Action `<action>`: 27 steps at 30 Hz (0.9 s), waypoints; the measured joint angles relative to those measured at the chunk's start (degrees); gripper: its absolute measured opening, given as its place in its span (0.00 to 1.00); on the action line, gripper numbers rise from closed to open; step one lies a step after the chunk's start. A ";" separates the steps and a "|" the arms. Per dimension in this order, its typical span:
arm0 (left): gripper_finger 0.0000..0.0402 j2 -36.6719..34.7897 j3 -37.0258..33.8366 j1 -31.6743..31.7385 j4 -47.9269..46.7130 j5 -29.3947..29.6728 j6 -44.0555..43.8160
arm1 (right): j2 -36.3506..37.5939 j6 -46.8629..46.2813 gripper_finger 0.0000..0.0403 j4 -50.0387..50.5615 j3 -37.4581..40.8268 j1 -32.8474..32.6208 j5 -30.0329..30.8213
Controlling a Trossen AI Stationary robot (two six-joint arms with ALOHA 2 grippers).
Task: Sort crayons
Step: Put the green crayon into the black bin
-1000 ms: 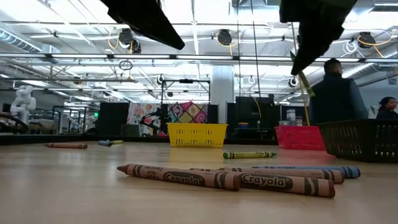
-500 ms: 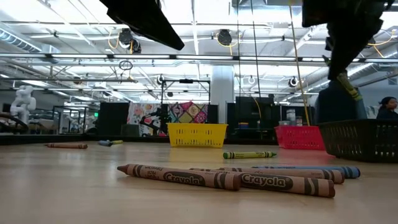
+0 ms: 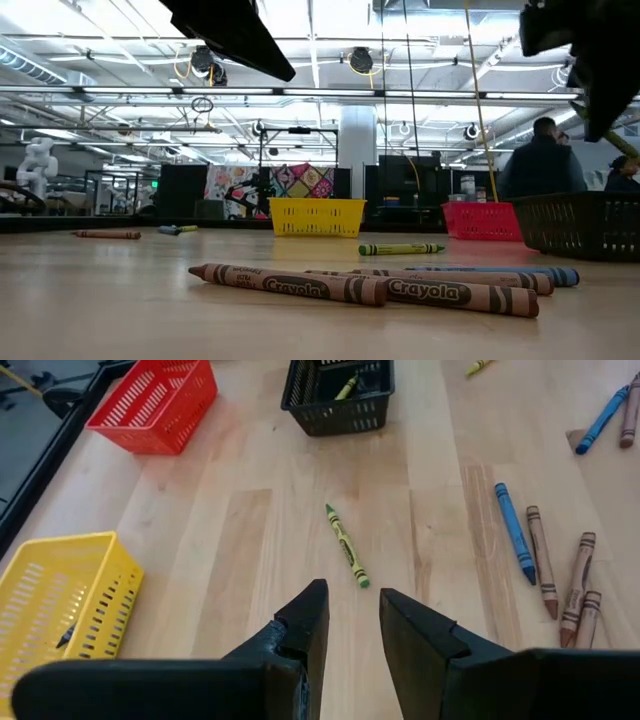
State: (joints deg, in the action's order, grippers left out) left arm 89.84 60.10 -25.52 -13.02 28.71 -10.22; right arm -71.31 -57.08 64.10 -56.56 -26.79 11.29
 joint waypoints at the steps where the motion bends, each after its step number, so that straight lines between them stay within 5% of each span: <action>1: 0.25 0.00 0.00 0.00 0.00 -0.09 -0.02 | 0.00 -0.63 0.00 -0.03 0.67 -0.12 0.00; 15: 0.25 0.00 0.00 0.00 0.01 -0.26 0.00 | -0.02 -2.28 0.01 -2.22 7.13 -0.33 -1.07; 27: 0.25 0.00 0.00 0.00 0.01 -0.26 0.02 | -0.02 -1.85 0.19 -2.41 7.15 -0.33 -0.94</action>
State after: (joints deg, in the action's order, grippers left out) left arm 89.84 60.10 -25.52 -13.01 28.45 -10.20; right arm -71.33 -58.93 61.69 -49.41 -27.11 10.35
